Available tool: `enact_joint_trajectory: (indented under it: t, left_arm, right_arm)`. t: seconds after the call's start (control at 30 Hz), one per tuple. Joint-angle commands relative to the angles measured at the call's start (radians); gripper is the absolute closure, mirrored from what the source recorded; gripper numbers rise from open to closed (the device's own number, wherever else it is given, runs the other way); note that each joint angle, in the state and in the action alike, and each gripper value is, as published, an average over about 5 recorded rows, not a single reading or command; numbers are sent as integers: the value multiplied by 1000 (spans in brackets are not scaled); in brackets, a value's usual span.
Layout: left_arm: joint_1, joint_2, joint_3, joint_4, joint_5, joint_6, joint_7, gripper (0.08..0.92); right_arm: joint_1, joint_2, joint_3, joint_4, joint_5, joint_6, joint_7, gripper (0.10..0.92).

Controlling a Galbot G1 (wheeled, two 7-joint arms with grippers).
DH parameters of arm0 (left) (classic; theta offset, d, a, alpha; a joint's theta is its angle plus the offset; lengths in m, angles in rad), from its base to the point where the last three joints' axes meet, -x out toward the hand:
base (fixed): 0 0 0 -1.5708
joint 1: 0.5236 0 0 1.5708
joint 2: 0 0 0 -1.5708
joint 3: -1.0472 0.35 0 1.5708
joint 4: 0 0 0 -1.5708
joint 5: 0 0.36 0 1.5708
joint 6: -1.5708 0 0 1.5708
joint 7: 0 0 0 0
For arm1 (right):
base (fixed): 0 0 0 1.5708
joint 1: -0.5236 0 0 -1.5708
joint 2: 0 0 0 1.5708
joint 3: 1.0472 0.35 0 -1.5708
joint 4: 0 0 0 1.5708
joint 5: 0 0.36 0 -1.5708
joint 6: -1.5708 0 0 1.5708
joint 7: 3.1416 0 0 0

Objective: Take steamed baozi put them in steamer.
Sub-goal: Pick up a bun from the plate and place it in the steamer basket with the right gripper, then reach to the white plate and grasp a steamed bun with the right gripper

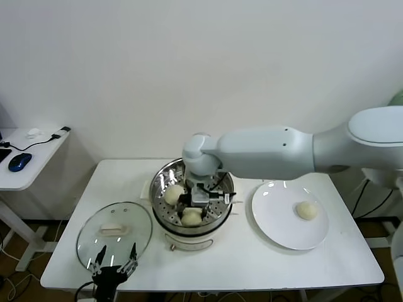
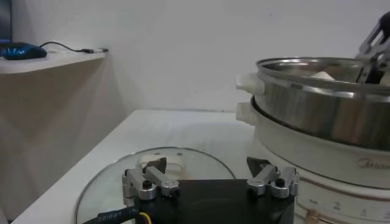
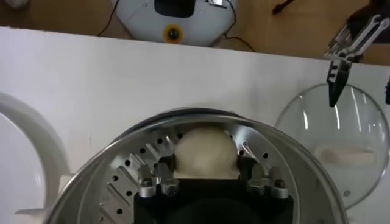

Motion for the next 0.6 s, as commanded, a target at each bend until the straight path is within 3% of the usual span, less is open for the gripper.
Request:
enact_joint_trajectory:
  t: [0.03, 0.23, 0.47, 0.6]
  left_arm:
    - [1, -1, 1, 2, -3, -3, -1, 177]
    - [3, -1, 0, -4, -4, -3, -1, 177]
    - [5, -2, 2, -11, -3, -2, -1, 177]
    - [4, -1, 0, -13, -5, -2, 0, 177]
  right_arm:
    - [-19, 26, 13, -75, 8, 67, 3, 324]
    - [124, -19, 10, -80, 178, 124, -87, 211]
    - [304, -172, -74, -160, 406, 121, -152, 203]
    - [388, -310, -228, -230, 479, -28, -157, 202]
